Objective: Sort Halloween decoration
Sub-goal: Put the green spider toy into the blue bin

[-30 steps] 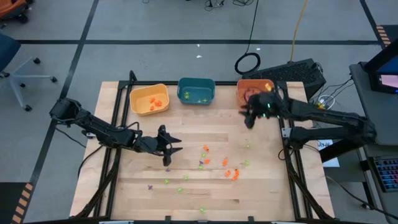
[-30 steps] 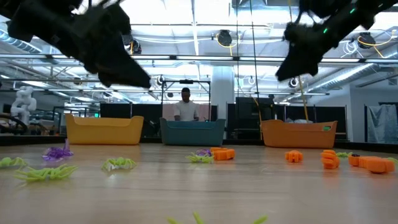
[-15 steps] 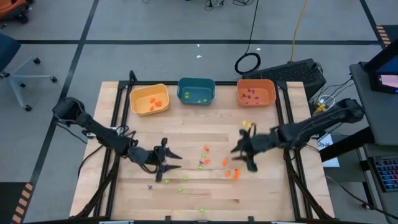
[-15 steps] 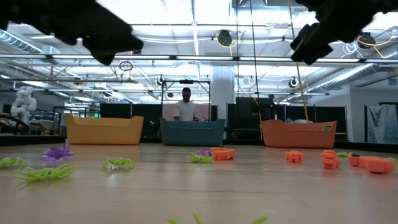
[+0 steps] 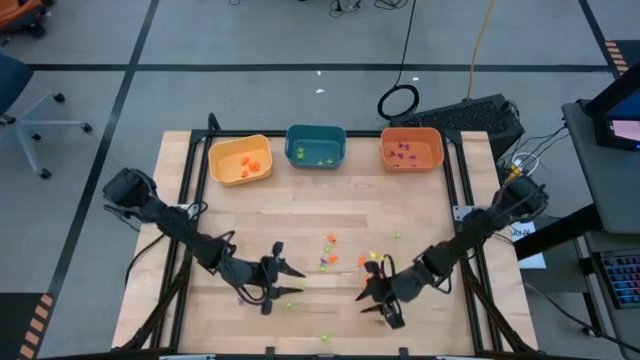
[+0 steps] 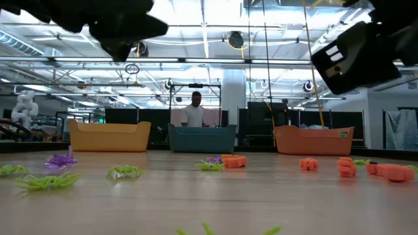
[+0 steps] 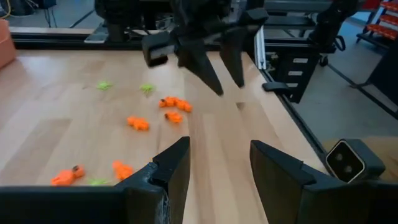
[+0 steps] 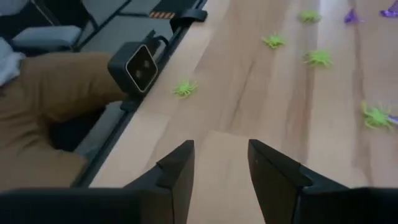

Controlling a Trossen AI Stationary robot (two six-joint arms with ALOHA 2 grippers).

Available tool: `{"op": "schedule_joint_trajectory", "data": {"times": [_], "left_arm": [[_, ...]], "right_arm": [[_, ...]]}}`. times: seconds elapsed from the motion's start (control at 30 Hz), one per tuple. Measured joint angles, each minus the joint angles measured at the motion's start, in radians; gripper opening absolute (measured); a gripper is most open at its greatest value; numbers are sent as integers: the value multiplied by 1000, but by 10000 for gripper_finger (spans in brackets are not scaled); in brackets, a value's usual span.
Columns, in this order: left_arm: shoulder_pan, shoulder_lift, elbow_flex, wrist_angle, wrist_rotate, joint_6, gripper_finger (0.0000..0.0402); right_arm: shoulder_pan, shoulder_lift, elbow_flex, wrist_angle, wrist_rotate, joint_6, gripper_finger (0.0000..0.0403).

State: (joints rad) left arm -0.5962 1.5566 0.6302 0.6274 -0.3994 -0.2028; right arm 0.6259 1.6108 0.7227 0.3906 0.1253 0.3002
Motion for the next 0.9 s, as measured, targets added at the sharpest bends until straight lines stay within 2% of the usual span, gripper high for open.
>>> {"op": "schedule_joint_trajectory", "data": {"times": [0.23,0.53,0.9], "left_arm": [[-4,112,109,0,-2,0,166],[-54,196,191,-18,-10,-54,166],[-176,254,192,-10,-137,-169,166]], "right_arm": [[58,155,92,45,110,-52,160],[64,326,277,40,83,-113,189],[64,455,400,56,53,-138,184]]}}
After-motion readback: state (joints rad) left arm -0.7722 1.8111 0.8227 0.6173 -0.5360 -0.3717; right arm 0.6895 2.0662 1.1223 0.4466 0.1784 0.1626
